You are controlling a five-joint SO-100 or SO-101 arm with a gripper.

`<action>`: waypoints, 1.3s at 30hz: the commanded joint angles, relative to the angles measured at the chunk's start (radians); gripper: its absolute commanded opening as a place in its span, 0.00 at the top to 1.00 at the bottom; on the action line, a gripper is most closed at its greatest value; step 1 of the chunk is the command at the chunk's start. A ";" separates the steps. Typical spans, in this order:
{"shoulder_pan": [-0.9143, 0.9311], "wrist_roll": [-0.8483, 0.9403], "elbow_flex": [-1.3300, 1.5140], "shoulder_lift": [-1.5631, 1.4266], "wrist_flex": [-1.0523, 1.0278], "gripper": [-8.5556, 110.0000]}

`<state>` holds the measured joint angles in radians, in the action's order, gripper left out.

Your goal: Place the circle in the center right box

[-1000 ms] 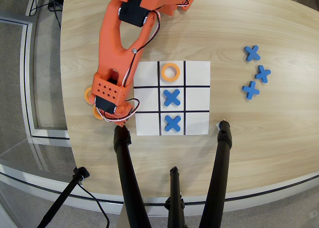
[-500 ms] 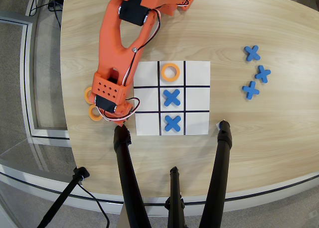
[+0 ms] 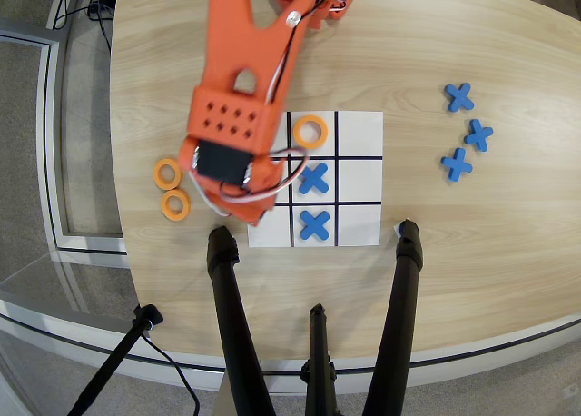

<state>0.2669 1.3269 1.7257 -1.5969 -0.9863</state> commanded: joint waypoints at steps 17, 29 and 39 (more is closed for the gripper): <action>-0.492 -0.120 0.388 -0.499 -0.021 0.93; -0.348 -0.098 0.158 -0.175 0.051 0.93; -0.137 -0.041 0.195 -0.057 0.126 0.93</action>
<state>0.0920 1.2763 1.9098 -1.6567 -0.8866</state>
